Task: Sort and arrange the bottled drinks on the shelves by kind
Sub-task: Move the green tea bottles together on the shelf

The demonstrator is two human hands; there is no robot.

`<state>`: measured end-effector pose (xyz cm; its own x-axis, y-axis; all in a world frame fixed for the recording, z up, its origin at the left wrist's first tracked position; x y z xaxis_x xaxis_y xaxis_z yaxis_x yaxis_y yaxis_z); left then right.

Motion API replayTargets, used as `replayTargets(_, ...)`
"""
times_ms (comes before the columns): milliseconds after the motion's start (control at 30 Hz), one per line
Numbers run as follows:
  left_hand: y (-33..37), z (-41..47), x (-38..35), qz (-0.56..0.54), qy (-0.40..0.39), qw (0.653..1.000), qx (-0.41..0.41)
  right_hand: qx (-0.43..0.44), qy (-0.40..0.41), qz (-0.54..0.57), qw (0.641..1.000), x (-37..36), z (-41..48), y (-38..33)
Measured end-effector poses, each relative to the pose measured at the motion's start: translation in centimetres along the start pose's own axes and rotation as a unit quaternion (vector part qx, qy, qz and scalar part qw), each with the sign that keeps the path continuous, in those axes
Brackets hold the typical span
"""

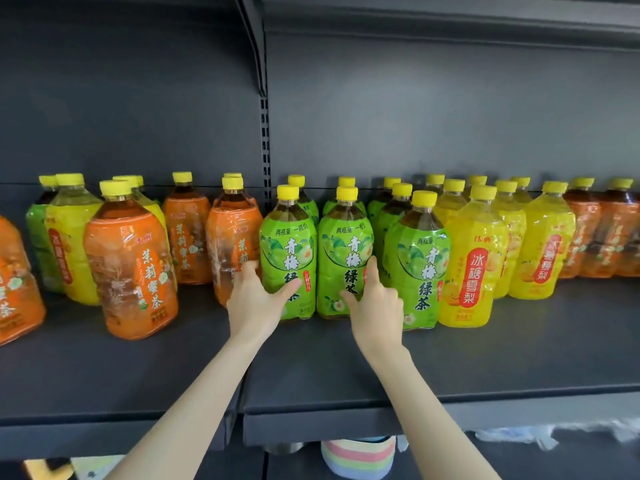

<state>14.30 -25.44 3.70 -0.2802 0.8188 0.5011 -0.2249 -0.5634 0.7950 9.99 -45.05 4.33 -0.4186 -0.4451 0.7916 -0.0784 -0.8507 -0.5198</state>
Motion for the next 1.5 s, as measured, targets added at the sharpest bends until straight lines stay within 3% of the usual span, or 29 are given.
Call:
replayTargets(567, -0.2, 4.1, -2.3, 0.042, 0.018, 0.999, -0.014, -0.019, -0.042, 0.004, 0.999, -1.8, 3.5, 0.1)
replayTargets(933, -0.9, 3.6, -2.2, -0.017, 0.03, 0.999, -0.042, -0.005, -0.035, 0.052, 0.998, -1.6, 2.6, 0.1)
replayTargets(1233, -1.1, 4.2, -2.4, 0.0, 0.035, 0.998, -0.054, 0.004, -0.038, 0.017, 0.999, -2.1, 3.2, 0.1)
replayTargets(1500, -0.4, 3.3, -2.5, 0.066, -0.016, 0.996, -0.055, 0.012, -0.071, 0.07, 0.995, -1.7, 2.3, 0.2)
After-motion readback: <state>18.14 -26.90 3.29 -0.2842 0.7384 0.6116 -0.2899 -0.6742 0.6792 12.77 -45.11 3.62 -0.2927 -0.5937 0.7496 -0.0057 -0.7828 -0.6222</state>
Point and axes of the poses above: each hand's wrist, its own z-axis towards the middle knuckle, its own x-axis out of the back of the hand, y = z × x, the point moved 7 cm from there along z, towards the middle knuckle, and after that the axes turned 8 degrees about -y, right-handed, at the moved point
